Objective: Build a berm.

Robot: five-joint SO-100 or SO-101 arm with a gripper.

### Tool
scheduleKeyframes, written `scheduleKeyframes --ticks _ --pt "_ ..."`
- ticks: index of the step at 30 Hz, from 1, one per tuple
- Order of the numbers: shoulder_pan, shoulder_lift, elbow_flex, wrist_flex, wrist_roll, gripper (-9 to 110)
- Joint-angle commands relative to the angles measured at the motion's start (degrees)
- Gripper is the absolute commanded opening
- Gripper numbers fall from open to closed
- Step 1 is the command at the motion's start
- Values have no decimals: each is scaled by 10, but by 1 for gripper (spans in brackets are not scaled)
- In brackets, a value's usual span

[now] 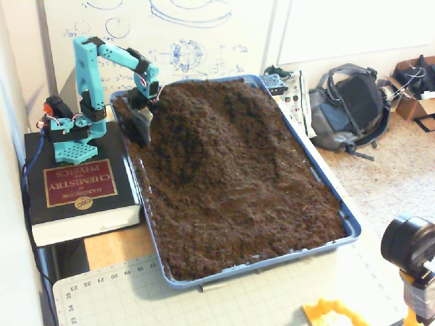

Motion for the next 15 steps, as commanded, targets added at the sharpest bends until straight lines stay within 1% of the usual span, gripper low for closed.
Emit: scheduleKeyframes --ticks 1,9,11,15 --pt "2 -45 -11 -69 3 1" --pt "1 -88 -33 -227 2 0" --pt "2 -83 -61 -243 4 0" --pt "7 -81 -108 -238 5 0"
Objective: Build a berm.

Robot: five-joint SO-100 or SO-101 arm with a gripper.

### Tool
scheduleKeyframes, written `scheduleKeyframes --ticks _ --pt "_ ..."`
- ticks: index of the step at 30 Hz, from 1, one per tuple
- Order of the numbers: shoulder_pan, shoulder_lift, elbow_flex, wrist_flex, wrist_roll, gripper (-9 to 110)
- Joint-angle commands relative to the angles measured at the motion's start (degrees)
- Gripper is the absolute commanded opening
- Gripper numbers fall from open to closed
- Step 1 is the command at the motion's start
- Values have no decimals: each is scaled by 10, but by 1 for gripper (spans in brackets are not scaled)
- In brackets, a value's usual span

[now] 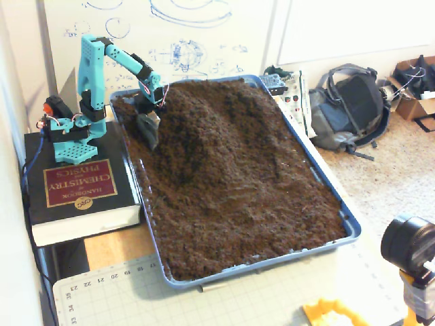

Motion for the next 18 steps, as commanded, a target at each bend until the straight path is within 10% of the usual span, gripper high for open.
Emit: scheduleKeyframes --ticks 1,18 --pt "11 -8 -90 -75 5 0" --pt "56 73 -139 -73 5 0"
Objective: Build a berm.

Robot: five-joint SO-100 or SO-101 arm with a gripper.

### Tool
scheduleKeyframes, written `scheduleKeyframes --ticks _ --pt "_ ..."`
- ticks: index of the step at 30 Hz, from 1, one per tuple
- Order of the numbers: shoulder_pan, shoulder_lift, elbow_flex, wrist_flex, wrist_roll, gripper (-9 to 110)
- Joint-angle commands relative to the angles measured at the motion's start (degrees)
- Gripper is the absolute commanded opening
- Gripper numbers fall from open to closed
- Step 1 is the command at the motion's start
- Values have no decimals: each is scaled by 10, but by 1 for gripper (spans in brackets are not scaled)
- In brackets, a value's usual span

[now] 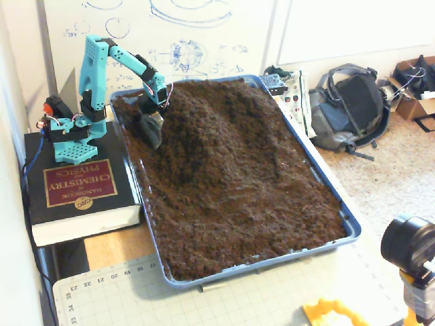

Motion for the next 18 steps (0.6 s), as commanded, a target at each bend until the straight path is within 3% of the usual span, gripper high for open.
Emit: scheduleKeyframes --ticks 1,18 --pt "31 83 -114 -70 5 0" --pt "24 152 -101 -62 5 0"
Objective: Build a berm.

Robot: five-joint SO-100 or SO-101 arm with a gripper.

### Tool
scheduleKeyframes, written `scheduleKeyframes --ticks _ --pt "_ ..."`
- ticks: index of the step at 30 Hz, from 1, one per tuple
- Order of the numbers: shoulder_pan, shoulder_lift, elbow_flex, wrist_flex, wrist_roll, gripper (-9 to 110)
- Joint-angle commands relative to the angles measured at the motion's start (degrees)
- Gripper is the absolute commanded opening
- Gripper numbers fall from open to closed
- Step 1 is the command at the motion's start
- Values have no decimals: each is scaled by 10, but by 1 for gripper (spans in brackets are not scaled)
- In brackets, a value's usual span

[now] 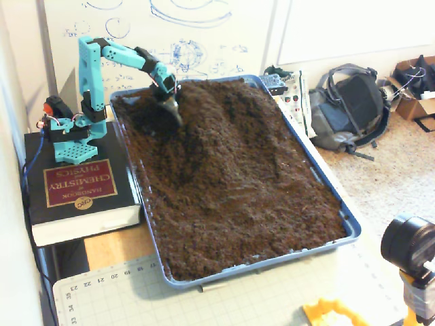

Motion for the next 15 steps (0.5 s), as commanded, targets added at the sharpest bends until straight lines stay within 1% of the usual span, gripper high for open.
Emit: scheduleKeyframes --ticks 1,9,15 --pt "4 59 -47 -1 5 0" --pt "3 90 -3 52 6 0" --pt "-46 197 25 91 6 0"
